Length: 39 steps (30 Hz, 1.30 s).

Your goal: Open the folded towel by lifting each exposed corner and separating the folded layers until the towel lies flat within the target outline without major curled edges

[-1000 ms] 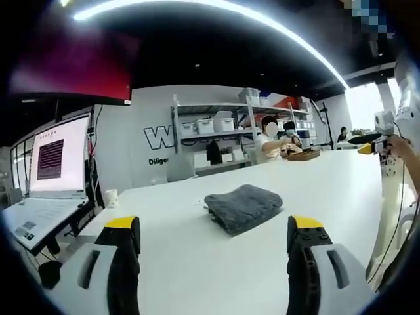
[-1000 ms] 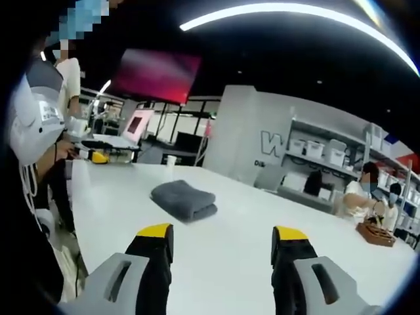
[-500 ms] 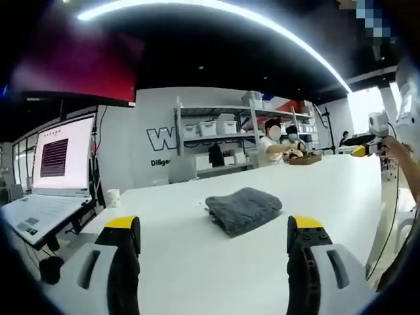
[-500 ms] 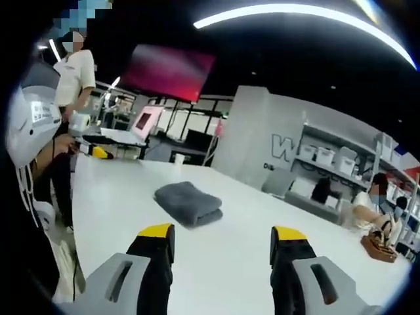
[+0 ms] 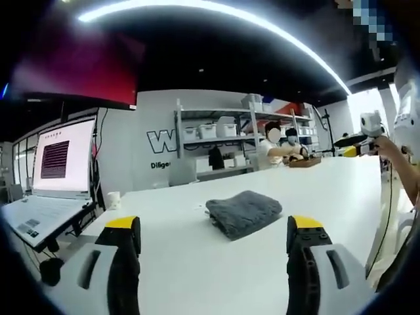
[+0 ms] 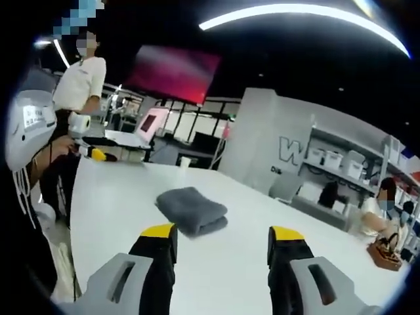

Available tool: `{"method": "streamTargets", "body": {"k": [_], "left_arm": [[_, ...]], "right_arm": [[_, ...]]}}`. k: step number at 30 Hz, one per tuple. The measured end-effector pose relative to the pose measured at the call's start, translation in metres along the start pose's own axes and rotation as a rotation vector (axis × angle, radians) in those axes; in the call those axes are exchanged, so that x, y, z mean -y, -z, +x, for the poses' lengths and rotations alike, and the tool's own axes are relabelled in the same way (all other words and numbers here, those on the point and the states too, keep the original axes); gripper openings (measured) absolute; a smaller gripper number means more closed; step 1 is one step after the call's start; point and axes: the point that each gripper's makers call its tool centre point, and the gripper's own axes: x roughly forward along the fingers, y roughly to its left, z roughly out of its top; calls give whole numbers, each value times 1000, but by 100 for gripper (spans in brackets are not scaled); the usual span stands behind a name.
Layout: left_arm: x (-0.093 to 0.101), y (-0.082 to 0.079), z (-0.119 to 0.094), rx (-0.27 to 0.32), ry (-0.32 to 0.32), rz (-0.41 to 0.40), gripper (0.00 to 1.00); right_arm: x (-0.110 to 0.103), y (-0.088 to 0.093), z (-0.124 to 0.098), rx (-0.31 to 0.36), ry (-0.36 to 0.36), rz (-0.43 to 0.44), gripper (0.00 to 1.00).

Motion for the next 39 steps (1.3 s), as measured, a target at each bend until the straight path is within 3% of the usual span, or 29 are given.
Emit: {"method": "streamTargets", "body": {"k": [6, 10, 11, 16, 17, 18, 21, 29, 31, 39], "left_arm": [[-3, -2, -3, 11, -7, -10, 90], [-3, 2, -10, 13, -15, -28, 90], [-5, -1, -14, 31, -24, -48, 90], [-7, -6, -22, 53, -31, -49, 89], [-5, -8, -21, 57, -31, -54, 89], [-3, -12, -20, 68, -34, -63, 89], [13, -8, -8, 78, 14, -92, 89], [18, -1, -6, 67, 28, -104, 89], [18, 0, -7, 68, 28, -105, 89], [20, -3, -8, 96, 48, -144, 88]], "right_arm": [[-1, -2, 4, -3, -2, 5, 52], [-3, -7, 19, -19, -18, -24, 51], [-7, -16, 29, -15, -53, -72, 50], [-13, -31, 77, -8, -133, -90, 50], [-11, -36, 95, 5, -162, -99, 50], [-10, -36, 107, 2, -152, -152, 51], [-11, -29, 129, 5, -164, -122, 50], [-9, -24, 150, -6, -161, -133, 50], [-17, -28, 156, 26, -209, -73, 49], [-21, -27, 172, 16, -246, -91, 49]]}}
